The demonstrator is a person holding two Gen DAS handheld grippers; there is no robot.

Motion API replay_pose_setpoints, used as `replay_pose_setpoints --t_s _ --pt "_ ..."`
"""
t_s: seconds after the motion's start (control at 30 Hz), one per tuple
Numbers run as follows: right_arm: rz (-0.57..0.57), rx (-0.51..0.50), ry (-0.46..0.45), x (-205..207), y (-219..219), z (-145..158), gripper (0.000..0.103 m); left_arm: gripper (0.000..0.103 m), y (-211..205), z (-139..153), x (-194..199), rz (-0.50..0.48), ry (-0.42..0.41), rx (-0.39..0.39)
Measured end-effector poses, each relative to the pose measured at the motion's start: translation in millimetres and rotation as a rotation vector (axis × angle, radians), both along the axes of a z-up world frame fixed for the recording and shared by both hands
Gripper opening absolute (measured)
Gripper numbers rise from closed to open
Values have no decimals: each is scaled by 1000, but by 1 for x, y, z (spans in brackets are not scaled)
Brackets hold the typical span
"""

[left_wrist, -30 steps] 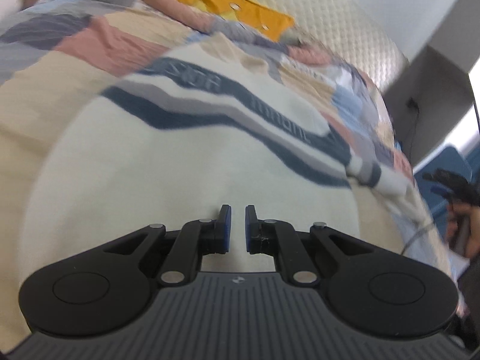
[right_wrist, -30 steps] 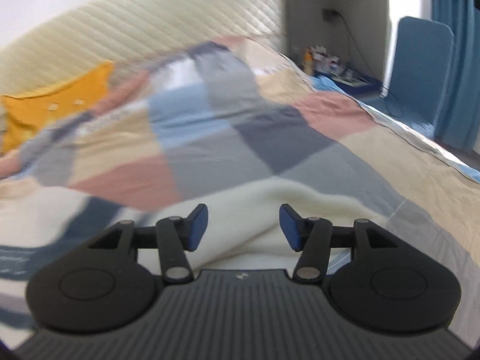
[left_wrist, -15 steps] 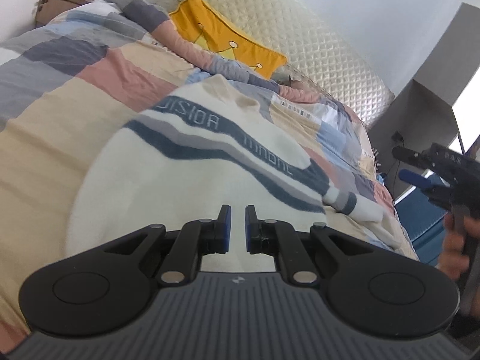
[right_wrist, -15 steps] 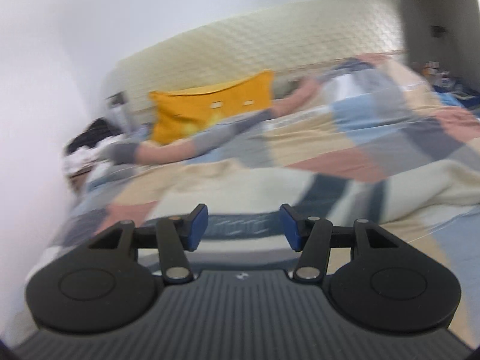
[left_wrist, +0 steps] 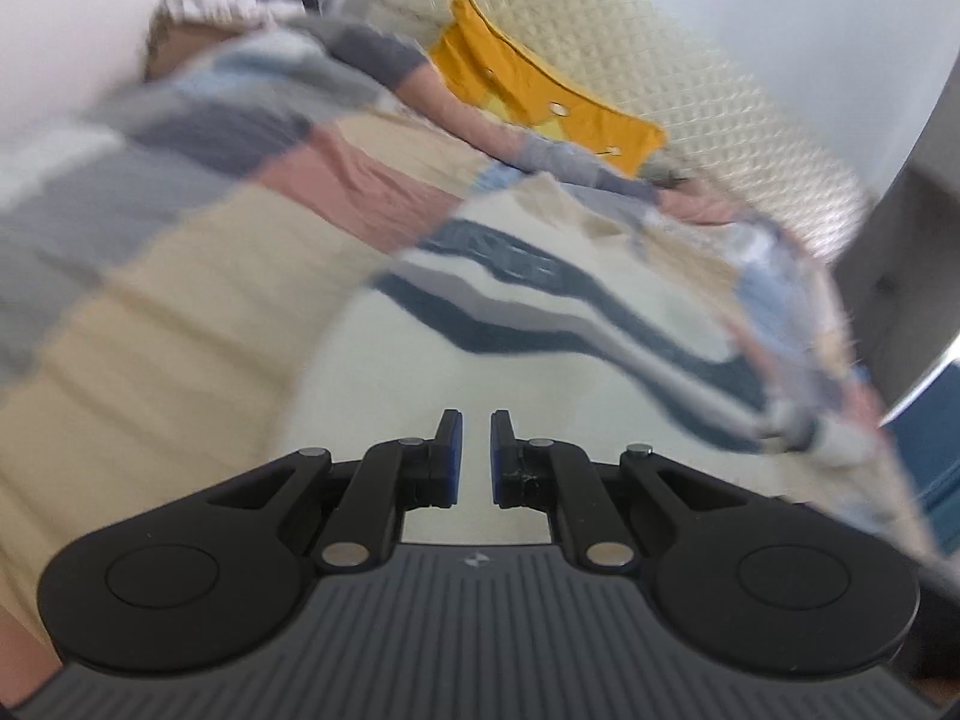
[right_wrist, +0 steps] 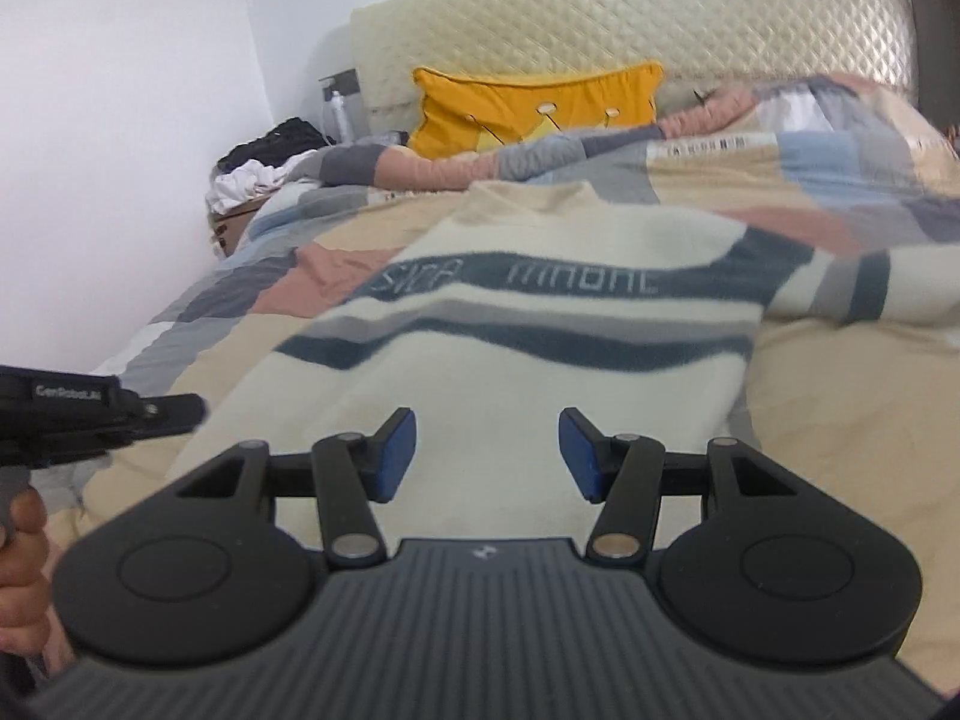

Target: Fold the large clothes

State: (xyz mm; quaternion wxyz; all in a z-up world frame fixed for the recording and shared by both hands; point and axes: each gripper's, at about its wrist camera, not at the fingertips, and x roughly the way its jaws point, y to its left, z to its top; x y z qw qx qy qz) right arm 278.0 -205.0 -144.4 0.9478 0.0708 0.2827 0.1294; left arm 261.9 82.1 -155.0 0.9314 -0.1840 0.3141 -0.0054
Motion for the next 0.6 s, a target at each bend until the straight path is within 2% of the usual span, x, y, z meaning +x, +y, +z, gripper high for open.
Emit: replay_pose_setpoints --t_s 0.07,0.13,0.27,0.33,0.53,0.6 --pt "-5 -19 6 5 4 -7 55 9 9 -4 7 26 16 22" --pt "-9 -27 3 4 5 -13 55 11 23 -11 14 71 47 -10" --pt "21 20 30 5 3 -18 55 26 45 -30 21 164 97 -57" --pt "36 34 38 5 4 -19 55 35 46 -36 23 175 120 -42" --pt "76 54 62 7 10 -23 55 47 36 -42 25 184 140 16" --pt "83 57 82 8 11 -25 55 47 36 -48 26 206 155 16"
